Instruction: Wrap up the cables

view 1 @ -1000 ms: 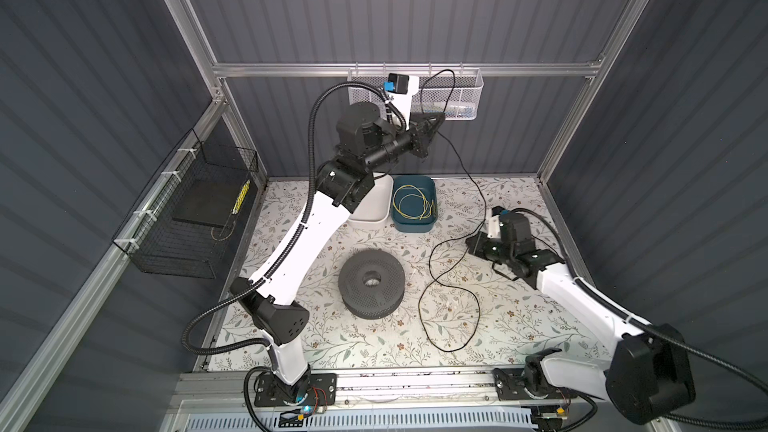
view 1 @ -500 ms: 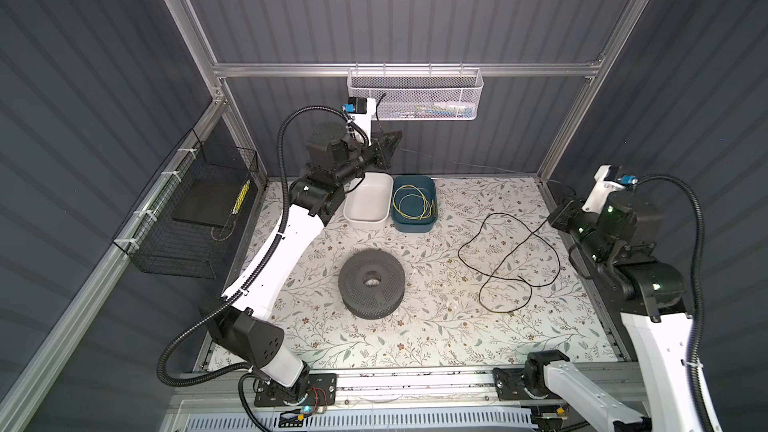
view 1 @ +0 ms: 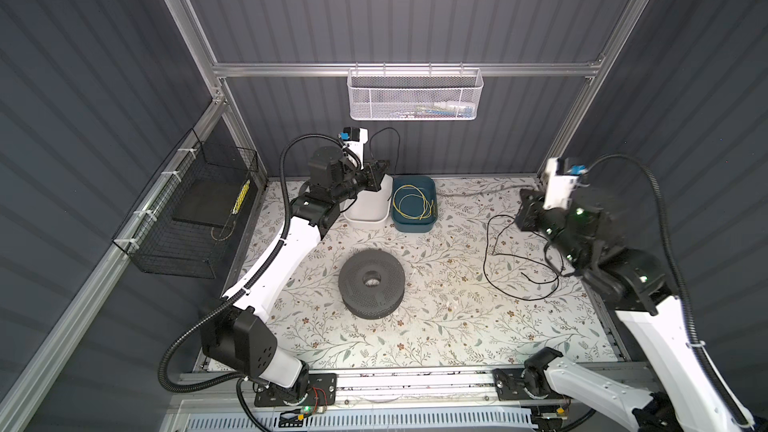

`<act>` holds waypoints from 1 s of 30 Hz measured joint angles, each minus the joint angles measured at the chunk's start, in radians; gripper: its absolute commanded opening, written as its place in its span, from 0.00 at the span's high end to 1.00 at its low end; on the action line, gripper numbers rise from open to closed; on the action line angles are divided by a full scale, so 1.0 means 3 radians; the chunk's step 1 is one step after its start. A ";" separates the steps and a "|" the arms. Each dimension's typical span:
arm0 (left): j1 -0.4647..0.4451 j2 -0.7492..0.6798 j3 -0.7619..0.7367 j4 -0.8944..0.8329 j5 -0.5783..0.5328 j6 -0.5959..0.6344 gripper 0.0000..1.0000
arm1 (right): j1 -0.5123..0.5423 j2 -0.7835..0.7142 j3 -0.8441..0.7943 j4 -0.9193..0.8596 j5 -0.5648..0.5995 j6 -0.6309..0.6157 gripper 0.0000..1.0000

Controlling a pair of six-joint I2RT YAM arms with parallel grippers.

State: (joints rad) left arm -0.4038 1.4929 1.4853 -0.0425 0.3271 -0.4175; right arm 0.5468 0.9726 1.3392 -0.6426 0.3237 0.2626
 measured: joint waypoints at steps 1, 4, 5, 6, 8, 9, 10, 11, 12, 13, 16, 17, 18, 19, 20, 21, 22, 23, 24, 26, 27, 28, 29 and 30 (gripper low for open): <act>0.0029 -0.0050 0.0000 -0.0048 -0.0061 0.0020 1.00 | 0.0125 0.0033 -0.0172 0.0017 -0.0038 0.0024 1.00; 0.0092 -0.0238 -0.0010 -0.0172 -0.0230 0.0071 1.00 | 0.0337 0.0203 -0.0619 0.0155 -0.0174 0.0151 1.00; 0.0102 -0.0314 -0.0028 -0.0201 -0.0289 0.0090 1.00 | 0.0356 0.0242 -0.0735 0.0188 -0.0203 0.0177 1.00; 0.0116 -0.0401 -0.0047 -0.0234 -0.0352 0.0111 1.00 | 0.0360 0.0284 -0.0853 0.0211 -0.0219 0.0216 1.00; 0.0128 -0.0563 -0.0090 -0.0276 -0.0430 0.0150 1.00 | 0.0359 0.0370 -0.0960 0.0224 -0.0217 0.0251 1.00; 0.0127 -0.0635 -0.0102 -0.0303 -0.0459 0.0168 1.00 | 0.0357 0.0423 -0.0989 0.0245 -0.0217 0.0258 1.00; 0.0127 -0.0701 -0.0111 -0.0322 -0.0481 0.0189 1.00 | 0.0356 0.0464 -0.1020 0.0289 -0.0219 0.0258 0.98; 0.0127 -0.0746 -0.0113 -0.0333 -0.0486 0.0209 1.00 | 0.0356 0.0497 -0.1061 0.0345 -0.0226 0.0258 0.91; 0.0127 -0.0790 -0.0113 -0.0340 -0.0486 0.0224 1.00 | 0.0356 0.0530 -0.1130 0.0417 -0.0254 0.0253 0.77; 0.0127 -0.0821 -0.0114 -0.0342 -0.0486 0.0237 1.00 | 0.0356 0.0557 -0.1216 0.0478 -0.0301 0.0229 0.58; 0.0127 -0.0863 -0.0131 -0.0334 -0.0478 0.0247 1.00 | 0.0356 0.0610 -0.1447 0.0506 -0.0476 0.0195 0.41; 0.0127 -0.0872 -0.0164 -0.0304 -0.0470 0.0247 1.00 | 0.0355 0.0619 -0.1485 0.0473 -0.0523 0.0186 0.38; 0.0127 -0.0888 -0.0221 -0.0280 -0.0458 0.0245 1.00 | 0.0356 0.0619 -0.1506 0.0427 -0.0575 0.0151 0.35; 0.0127 -0.0900 -0.0287 -0.0259 -0.0440 0.0244 1.00 | 0.0356 0.0612 -0.1506 0.0383 -0.0642 0.0116 0.34; 0.0127 -0.0903 -0.0338 -0.0249 -0.0422 0.0243 1.00 | 0.0356 0.0584 -0.1504 0.0360 -0.0713 0.0093 0.32; 0.0127 -0.0902 -0.0385 -0.0239 -0.0415 0.0242 1.00 | 0.0356 0.0528 -0.1492 0.0299 -0.0820 0.0062 0.30; 0.0127 -0.0902 -0.0435 -0.0228 -0.0413 0.0238 1.00 | 0.0355 0.0467 -0.1470 0.0240 -0.0904 0.0048 0.29; 0.0127 -0.0902 -0.0467 -0.0214 -0.0415 0.0231 1.00 | 0.0355 0.0403 -0.1431 0.0175 -0.0989 0.0033 0.28; 0.0127 -0.0902 -0.0501 -0.0182 -0.0416 0.0219 1.00 | 0.0356 0.0332 -0.1368 0.0100 -0.1092 0.0013 0.27; 0.0127 -0.0902 -0.0558 -0.0098 -0.0435 0.0217 1.00 | 0.0355 0.0219 -0.1235 -0.0009 -0.1298 -0.0029 0.24; 0.0127 -0.0902 -0.0572 -0.0064 -0.0473 0.0219 1.00 | 0.0356 0.0167 -0.1157 -0.0064 -0.1410 -0.0061 0.24; 0.0127 -0.0896 -0.0573 -0.0038 -0.0523 0.0217 1.00 | 0.0356 0.0131 -0.1094 -0.0114 -0.1492 -0.0085 0.23; 0.0127 -0.0888 -0.0573 -0.0006 -0.0575 0.0217 1.00 | 0.0356 0.0111 -0.1049 -0.0154 -0.1541 -0.0100 0.24; 0.0127 -0.0874 -0.0573 0.0045 -0.0621 0.0209 1.00 | 0.0356 0.0098 -0.1008 -0.0202 -0.1592 -0.0123 0.24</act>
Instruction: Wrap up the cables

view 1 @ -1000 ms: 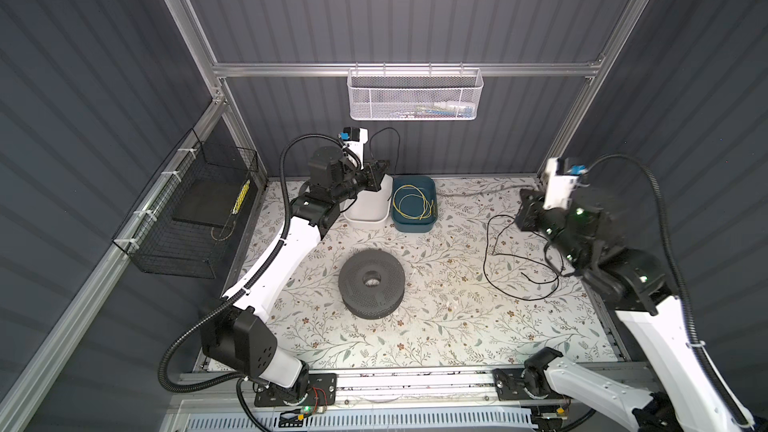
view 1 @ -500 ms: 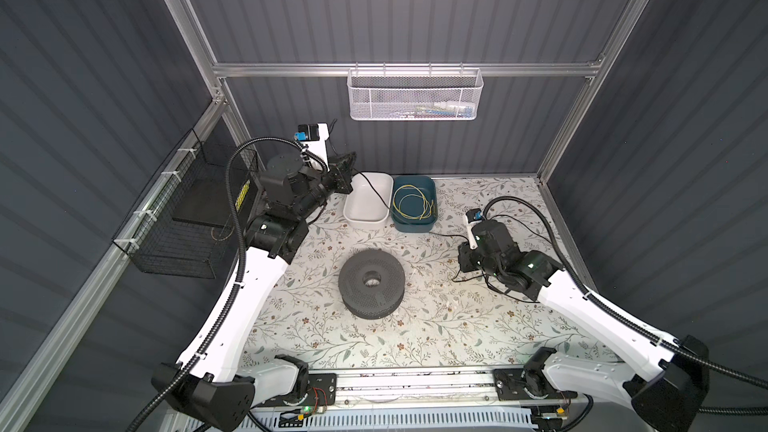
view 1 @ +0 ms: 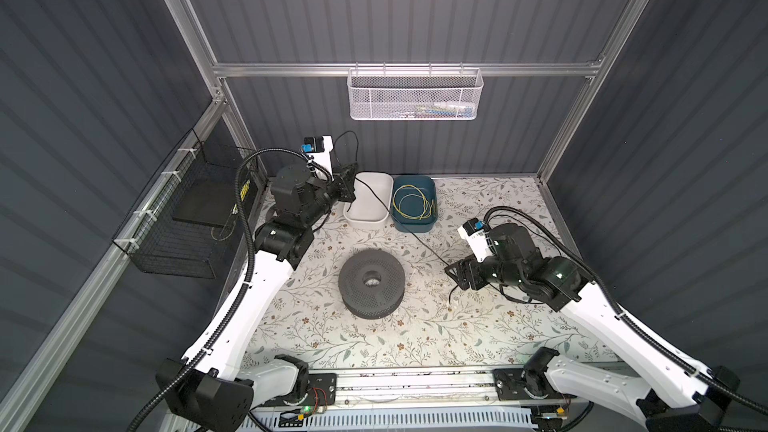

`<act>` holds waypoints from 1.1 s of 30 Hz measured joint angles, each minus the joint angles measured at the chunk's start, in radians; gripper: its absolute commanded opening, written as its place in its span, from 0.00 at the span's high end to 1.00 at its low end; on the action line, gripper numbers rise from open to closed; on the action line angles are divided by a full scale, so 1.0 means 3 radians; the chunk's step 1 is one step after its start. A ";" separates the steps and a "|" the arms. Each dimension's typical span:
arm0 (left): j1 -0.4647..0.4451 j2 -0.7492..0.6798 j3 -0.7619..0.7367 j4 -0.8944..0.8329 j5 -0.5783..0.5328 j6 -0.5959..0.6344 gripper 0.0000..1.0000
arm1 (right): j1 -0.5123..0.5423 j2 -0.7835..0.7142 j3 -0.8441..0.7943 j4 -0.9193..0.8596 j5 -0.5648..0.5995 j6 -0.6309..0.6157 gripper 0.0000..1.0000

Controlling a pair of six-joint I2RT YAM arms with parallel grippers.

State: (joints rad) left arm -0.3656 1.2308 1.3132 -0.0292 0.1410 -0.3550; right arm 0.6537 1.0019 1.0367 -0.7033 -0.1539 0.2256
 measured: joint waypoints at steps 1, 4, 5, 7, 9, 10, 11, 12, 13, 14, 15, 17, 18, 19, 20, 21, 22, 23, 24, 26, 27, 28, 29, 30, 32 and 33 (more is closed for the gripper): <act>0.0000 0.0022 0.0001 0.0056 -0.0039 -0.0011 1.00 | 0.0000 -0.0003 0.0022 -0.0033 -0.0013 -0.0010 0.24; 0.0000 0.0139 0.0029 0.0144 -0.0131 -0.0109 1.00 | 0.0000 0.0003 0.0046 -0.0114 -0.0005 0.0006 0.24; 0.0000 0.0182 0.0034 0.0172 -0.0169 -0.0159 1.00 | 0.0000 0.0010 0.0086 -0.0139 0.0009 0.0041 0.24; 0.0000 0.0252 0.0029 0.0224 -0.0244 -0.0276 1.00 | -0.0001 0.0027 0.0238 -0.0090 0.0056 0.0224 0.24; -0.0006 0.0276 -0.0011 0.0323 -0.0322 -0.0393 1.00 | -0.0001 0.0023 0.0383 0.0120 0.0029 0.0478 0.21; -0.0010 0.0275 -0.0046 0.0383 -0.0354 -0.0445 1.00 | -0.0001 0.0019 0.0439 0.0278 0.0017 0.0655 0.19; -0.0022 0.0273 -0.0075 0.0445 -0.0383 -0.0495 1.00 | -0.0001 0.0011 0.0460 0.0483 0.0005 0.0857 0.18; -0.0025 0.0273 -0.0104 0.0510 -0.0404 -0.0532 1.00 | -0.0001 -0.0001 0.0445 0.0740 -0.0009 0.1090 0.19; -0.0032 0.0273 -0.0135 0.0567 -0.0427 -0.0567 1.00 | -0.0001 -0.0003 0.0406 0.0994 -0.0022 0.1319 0.19; -0.0045 0.0272 -0.0178 0.0638 -0.0462 -0.0599 1.00 | 0.0000 0.0010 0.0327 0.1344 -0.0043 0.1609 0.18; -0.0064 0.0268 -0.0226 0.0711 -0.0490 -0.0627 1.00 | 0.0000 0.0048 0.0239 0.1665 -0.0061 0.1884 0.18; -0.0104 0.0253 -0.0329 0.0846 -0.0529 -0.0660 1.00 | 0.0014 0.0187 0.0058 0.2304 -0.0081 0.2429 0.18; -0.0130 0.0238 -0.0402 0.0944 -0.0558 -0.0666 1.00 | 0.0036 0.0343 -0.0029 0.2668 -0.0076 0.2747 0.18; -0.0153 0.0212 -0.0484 0.1030 -0.0585 -0.0666 1.00 | 0.0060 0.0482 -0.0070 0.2921 -0.0072 0.2976 0.18; -0.0181 0.0181 -0.0577 0.1128 -0.0615 -0.0665 1.00 | 0.0100 0.0683 -0.0107 0.3198 -0.0057 0.3241 0.17; -0.0209 0.0142 -0.0673 0.1228 -0.0655 -0.0664 1.00 | 0.0145 0.0861 -0.0126 0.3396 -0.0033 0.3460 0.17; -0.0235 0.0113 -0.0748 0.1301 -0.0684 -0.0659 1.00 | 0.0202 0.1019 -0.0144 0.3564 0.0011 0.3666 0.16; -0.0266 0.0088 -0.0820 0.1401 -0.0716 -0.0650 1.00 | 0.0264 0.1152 -0.0158 0.3703 0.0057 0.3859 0.16; -0.0295 0.0064 -0.0899 0.1525 -0.0749 -0.0635 1.00 | 0.0341 0.1278 -0.0169 0.3866 0.0121 0.4073 0.16; -0.0343 0.0018 -0.1063 0.1754 -0.0801 -0.0610 1.00 | 0.0464 0.1460 -0.0181 0.4172 0.0226 0.4423 0.16; -0.0371 0.0001 -0.1148 0.1874 -0.0834 -0.0594 1.00 | 0.0523 0.1548 -0.0179 0.4328 0.0267 0.4588 0.15; -0.0395 -0.0009 -0.1208 0.1956 -0.0855 -0.0573 1.00 | 0.0563 0.1617 -0.0174 0.4443 0.0295 0.4721 0.15; -0.0427 -0.0010 -0.1264 0.2038 -0.0885 -0.0547 1.00 | 0.0600 0.1694 -0.0154 0.4537 0.0327 0.4852 0.15; -0.0454 -0.0010 -0.1306 0.2106 -0.0910 -0.0523 1.00 | 0.0628 0.1775 -0.0130 0.4640 0.0367 0.4981 0.14; -0.0488 -0.0011 -0.1369 0.2224 -0.0946 -0.0486 1.00 | 0.0660 0.1877 -0.0113 0.4784 0.0468 0.5154 0.14; -0.0501 -0.0015 -0.1397 0.2276 -0.0952 -0.0478 1.00 | 0.0670 0.1912 -0.0099 0.4807 0.0523 0.5230 0.14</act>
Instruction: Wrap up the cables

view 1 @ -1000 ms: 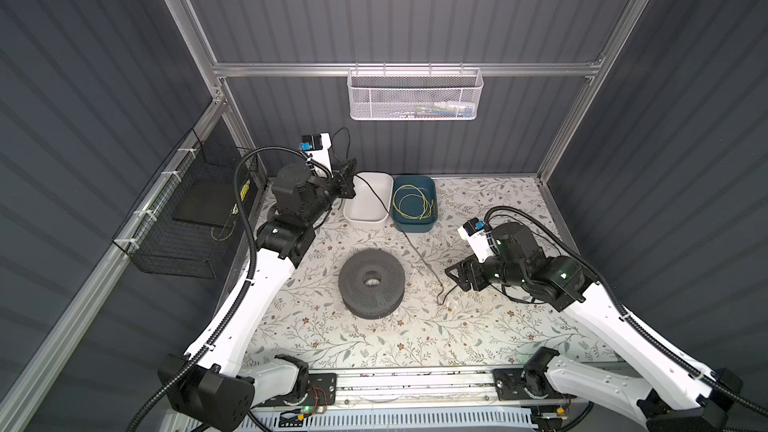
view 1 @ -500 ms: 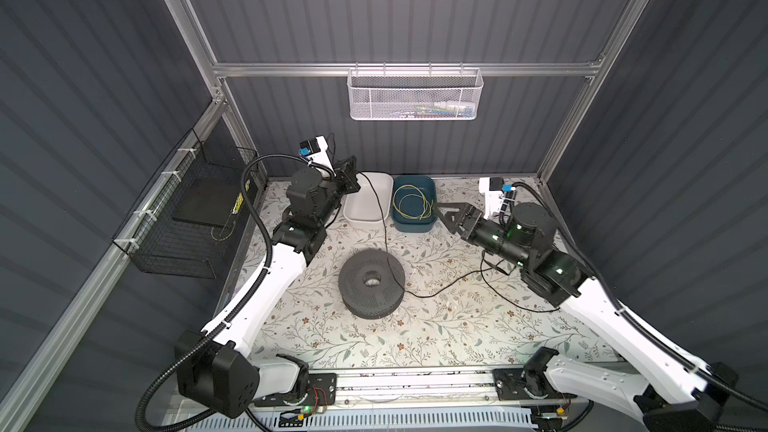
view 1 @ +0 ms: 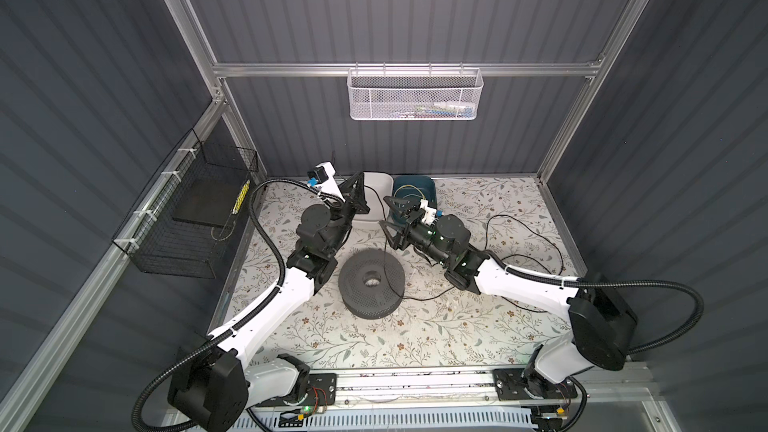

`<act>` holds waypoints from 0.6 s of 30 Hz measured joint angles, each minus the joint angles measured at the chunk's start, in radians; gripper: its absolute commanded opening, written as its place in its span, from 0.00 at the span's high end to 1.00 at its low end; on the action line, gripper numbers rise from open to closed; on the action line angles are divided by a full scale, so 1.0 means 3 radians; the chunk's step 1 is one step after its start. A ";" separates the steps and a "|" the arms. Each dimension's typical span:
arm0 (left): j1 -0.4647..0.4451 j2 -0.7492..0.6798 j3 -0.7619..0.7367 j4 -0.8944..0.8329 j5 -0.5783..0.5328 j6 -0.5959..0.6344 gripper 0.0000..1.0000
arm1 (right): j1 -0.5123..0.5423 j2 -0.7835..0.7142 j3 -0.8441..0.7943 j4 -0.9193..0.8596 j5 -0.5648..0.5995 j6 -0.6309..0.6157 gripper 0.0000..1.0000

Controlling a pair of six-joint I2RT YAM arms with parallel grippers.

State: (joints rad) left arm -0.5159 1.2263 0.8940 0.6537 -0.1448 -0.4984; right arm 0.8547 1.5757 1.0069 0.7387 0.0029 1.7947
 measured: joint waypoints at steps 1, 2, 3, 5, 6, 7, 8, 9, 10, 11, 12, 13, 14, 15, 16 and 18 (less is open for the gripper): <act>-0.0008 -0.0005 -0.0022 0.0045 -0.0006 0.0004 1.00 | 0.0003 0.0029 0.0027 0.0008 0.0038 0.0051 0.14; -0.0022 -0.0011 -0.0045 0.0090 -0.0008 0.0005 1.00 | 0.0001 0.0069 0.0074 0.0022 0.0078 0.0114 0.15; -0.0031 -0.0019 -0.0062 0.0130 -0.0006 0.0005 1.00 | -0.0003 0.0121 0.0137 0.0048 0.0113 0.0181 0.17; -0.0047 -0.0038 -0.0090 0.0201 -0.0006 0.0004 1.00 | -0.0018 0.0233 0.0286 0.0106 0.0169 0.0286 0.21; -0.0052 -0.0053 -0.0113 0.0239 -0.0005 0.0004 1.00 | -0.0032 0.0298 0.0370 0.0127 0.0187 0.0326 0.27; -0.0053 -0.0072 -0.0137 0.0266 -0.0005 0.0004 1.00 | -0.0046 0.0360 0.0440 0.0155 0.0206 0.0357 0.33; -0.0062 -0.0098 -0.0169 0.0294 -0.0005 0.0004 1.00 | -0.0066 0.0417 0.0507 0.0170 0.0215 0.0376 0.44; -0.0065 -0.0127 -0.0202 0.0313 -0.0005 0.0004 1.00 | -0.0095 0.0486 0.0585 0.0182 0.0206 0.0398 0.55; -0.0065 -0.0153 -0.0233 0.0327 -0.0005 0.0003 1.00 | -0.0122 0.0538 0.0651 0.0186 0.0195 0.0398 0.63; -0.0065 -0.0179 -0.0266 0.0345 -0.0004 0.0003 1.00 | -0.0151 0.0590 0.0718 0.0192 0.0177 0.0402 0.73; -0.0065 -0.0201 -0.0298 0.0355 -0.0003 0.0004 1.00 | -0.0181 0.0629 0.0771 0.0196 0.0156 0.0404 0.80; -0.0065 -0.0217 -0.0322 0.0361 -0.0001 0.0004 1.00 | -0.0201 0.0647 0.0795 0.0198 0.0146 0.0393 0.84; -0.0065 -0.0231 -0.0346 0.0365 0.0008 0.0005 1.00 | -0.0221 0.0655 0.0807 0.0205 0.0132 0.0388 0.88; -0.0065 -0.0242 -0.0362 0.0369 0.0011 0.0005 1.00 | -0.0242 0.0655 0.0809 0.0207 0.0118 0.0384 0.91; -0.0065 -0.0249 -0.0374 0.0369 0.0020 0.0005 1.00 | -0.0252 0.0652 0.0809 0.0216 0.0112 0.0373 0.93; -0.0067 -0.0262 -0.0395 0.0367 0.0033 0.0010 0.99 | -0.0266 0.0641 0.0807 0.0230 0.0098 0.0332 1.00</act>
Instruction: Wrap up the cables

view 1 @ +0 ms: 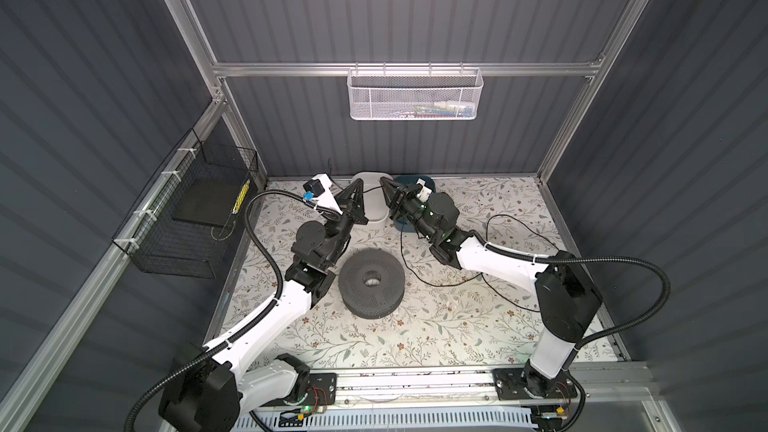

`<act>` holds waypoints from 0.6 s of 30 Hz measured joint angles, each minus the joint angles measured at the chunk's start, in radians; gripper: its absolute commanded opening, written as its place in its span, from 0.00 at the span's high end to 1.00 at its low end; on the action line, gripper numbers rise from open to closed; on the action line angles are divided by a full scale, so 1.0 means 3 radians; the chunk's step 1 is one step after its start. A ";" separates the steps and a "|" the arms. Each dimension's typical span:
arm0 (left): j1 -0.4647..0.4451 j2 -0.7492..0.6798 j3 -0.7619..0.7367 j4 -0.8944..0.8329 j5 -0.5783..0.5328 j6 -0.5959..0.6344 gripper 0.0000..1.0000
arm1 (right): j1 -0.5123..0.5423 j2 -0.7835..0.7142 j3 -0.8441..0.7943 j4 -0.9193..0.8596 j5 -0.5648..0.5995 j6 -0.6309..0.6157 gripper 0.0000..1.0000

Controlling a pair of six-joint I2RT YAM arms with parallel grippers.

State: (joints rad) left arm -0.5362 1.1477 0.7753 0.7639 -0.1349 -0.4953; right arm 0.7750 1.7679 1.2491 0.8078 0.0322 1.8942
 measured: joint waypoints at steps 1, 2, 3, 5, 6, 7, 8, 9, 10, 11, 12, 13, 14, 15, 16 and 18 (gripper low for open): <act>0.0000 -0.0004 -0.0006 0.0001 0.0005 0.0006 0.82 | -0.0001 -0.0010 -0.0008 0.0004 -0.0004 -0.0006 1.00; 0.0000 -0.0011 -0.0011 0.0001 0.0014 0.0028 0.53 | -0.0006 -0.0028 -0.0025 0.0015 -0.0009 -0.0013 1.00; 0.0000 -0.0019 -0.0018 0.0001 0.0023 0.0032 0.29 | -0.0014 -0.0047 -0.0045 0.0031 -0.0014 -0.0023 1.00; 0.0000 -0.0056 -0.0041 -0.0013 0.0048 0.0050 0.01 | -0.0041 -0.0104 -0.0099 0.0055 -0.0036 -0.0032 1.00; 0.0000 -0.0095 -0.0046 -0.0078 0.0056 0.0071 0.01 | -0.0067 -0.0148 -0.0142 0.0062 -0.0055 -0.0034 1.00; 0.0000 -0.0150 -0.0046 -0.0164 0.0065 0.0099 0.01 | -0.0102 -0.0193 -0.0186 0.0070 -0.0083 -0.0038 1.00; 0.0000 -0.0228 -0.0046 -0.0278 0.0075 0.0139 0.00 | -0.0160 -0.0259 -0.0245 0.0072 -0.0120 -0.0052 1.00; 0.0000 -0.0340 -0.0041 -0.0437 0.0075 0.0186 0.00 | -0.0226 -0.0342 -0.0310 0.0060 -0.0165 -0.0081 1.00; 0.0000 -0.0449 -0.0033 -0.0579 0.0075 0.0231 0.01 | -0.0295 -0.0432 -0.0370 0.0024 -0.0201 -0.0126 1.00; 0.0000 -0.0576 -0.0014 -0.0754 0.0075 0.0284 0.02 | -0.0389 -0.0551 -0.0427 -0.0043 -0.0258 -0.0187 1.00; 0.0000 -0.0703 0.0024 -0.0950 0.0078 0.0347 0.03 | -0.0482 -0.0669 -0.0463 -0.0125 -0.0312 -0.0252 1.00; 0.0000 -0.0813 0.0075 -0.1133 0.0084 0.0415 0.04 | -0.0581 -0.0792 -0.0488 -0.0219 -0.0378 -0.0333 1.00; 0.0000 -0.0918 0.0142 -0.1333 0.0097 0.0490 0.06 | -0.0702 -0.0937 -0.0507 -0.0324 -0.0440 -0.0423 1.00; 0.0000 -0.1019 0.0215 -0.1526 0.0108 0.0584 0.08 | -0.0821 -0.1080 -0.0518 -0.0429 -0.0507 -0.0510 1.00; 0.0000 -0.1081 0.0254 -0.1642 0.0118 0.0646 0.10 | -0.0922 -0.1189 -0.0518 -0.0506 -0.0566 -0.0577 1.00; 0.0000 -0.1181 0.0310 -0.1909 0.0161 0.0816 0.12 | -0.1141 -0.1397 -0.0511 -0.0632 -0.0721 -0.0696 1.00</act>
State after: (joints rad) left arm -0.5362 0.7933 0.8684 0.1913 -0.0864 -0.2504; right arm 0.4328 1.3487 1.0958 0.6182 -0.1841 1.6855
